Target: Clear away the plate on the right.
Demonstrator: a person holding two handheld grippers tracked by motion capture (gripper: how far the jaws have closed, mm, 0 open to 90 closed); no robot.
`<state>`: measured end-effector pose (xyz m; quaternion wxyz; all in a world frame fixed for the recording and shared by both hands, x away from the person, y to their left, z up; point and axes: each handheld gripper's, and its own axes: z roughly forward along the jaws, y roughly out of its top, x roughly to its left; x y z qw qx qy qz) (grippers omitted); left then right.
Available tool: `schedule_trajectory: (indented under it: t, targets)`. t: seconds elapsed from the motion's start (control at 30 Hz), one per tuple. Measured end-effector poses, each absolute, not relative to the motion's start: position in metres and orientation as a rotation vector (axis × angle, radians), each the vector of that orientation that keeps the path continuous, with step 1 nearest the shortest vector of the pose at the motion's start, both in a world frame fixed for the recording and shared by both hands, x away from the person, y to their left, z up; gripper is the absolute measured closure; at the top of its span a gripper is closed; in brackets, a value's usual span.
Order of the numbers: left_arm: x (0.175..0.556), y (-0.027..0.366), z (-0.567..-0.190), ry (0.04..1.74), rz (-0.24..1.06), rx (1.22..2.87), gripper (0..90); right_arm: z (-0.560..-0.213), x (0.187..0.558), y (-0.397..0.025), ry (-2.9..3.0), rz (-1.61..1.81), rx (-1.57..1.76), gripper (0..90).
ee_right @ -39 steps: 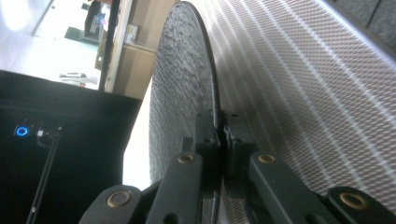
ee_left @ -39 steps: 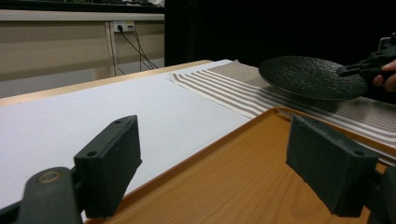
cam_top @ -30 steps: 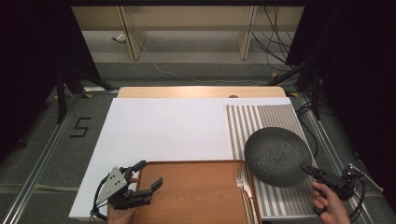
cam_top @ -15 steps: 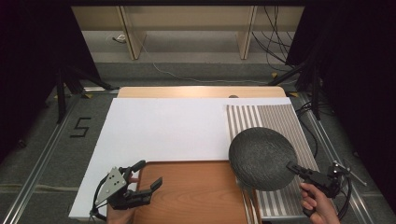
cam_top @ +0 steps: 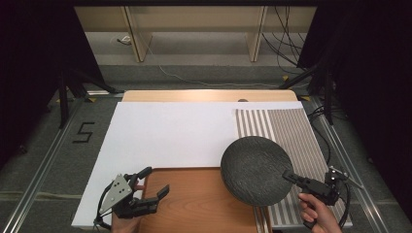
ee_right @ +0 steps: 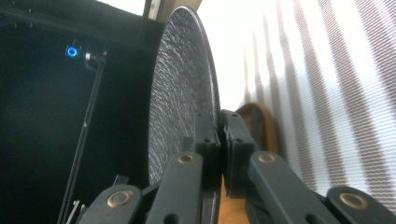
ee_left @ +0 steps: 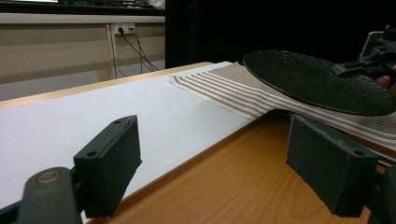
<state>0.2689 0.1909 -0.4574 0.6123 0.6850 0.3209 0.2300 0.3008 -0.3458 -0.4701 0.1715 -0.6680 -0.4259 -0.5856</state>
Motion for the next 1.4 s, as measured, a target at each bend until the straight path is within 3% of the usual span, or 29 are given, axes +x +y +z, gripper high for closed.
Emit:
schedule_trajectory:
  t: [1.4]
  targets:
    - [0.268, 0.192, -0.457, 0.740, 0.535, 1.571, 17.5, -0.493, 0.298, -0.232, -1.480, -1.370, -1.629, 87.0]
